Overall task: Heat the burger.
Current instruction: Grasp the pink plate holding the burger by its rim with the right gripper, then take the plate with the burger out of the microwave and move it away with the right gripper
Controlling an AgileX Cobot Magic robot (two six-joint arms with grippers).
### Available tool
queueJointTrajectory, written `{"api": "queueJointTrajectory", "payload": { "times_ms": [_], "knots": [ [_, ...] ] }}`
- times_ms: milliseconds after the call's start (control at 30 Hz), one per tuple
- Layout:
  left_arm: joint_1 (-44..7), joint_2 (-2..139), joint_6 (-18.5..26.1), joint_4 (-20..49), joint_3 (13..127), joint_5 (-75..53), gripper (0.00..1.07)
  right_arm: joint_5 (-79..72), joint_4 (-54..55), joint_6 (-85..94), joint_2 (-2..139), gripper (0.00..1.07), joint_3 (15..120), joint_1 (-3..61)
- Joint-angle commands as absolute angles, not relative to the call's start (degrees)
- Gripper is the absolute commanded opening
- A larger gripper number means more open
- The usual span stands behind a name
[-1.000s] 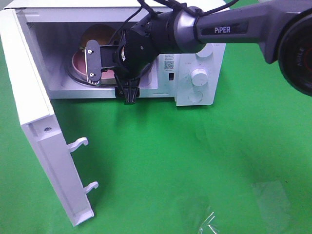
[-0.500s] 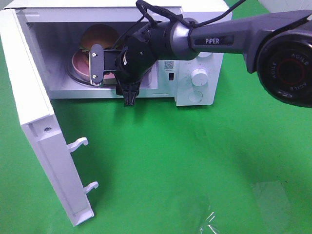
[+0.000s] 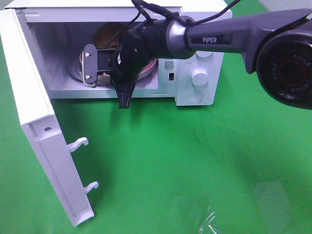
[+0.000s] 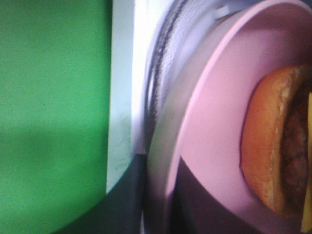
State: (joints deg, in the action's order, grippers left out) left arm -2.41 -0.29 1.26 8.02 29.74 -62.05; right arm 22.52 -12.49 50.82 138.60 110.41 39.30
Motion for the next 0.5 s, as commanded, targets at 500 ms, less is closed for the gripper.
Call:
{"api": "queueJointTrajectory", "payload": {
  "times_ms": [500],
  "knots": [
    [-2.4,-1.3,1.3,8.4,29.5,-61.2,0.98,31.2,-3.7,65.3,134.1,0.0,107.9,39.4]
  ]
}}
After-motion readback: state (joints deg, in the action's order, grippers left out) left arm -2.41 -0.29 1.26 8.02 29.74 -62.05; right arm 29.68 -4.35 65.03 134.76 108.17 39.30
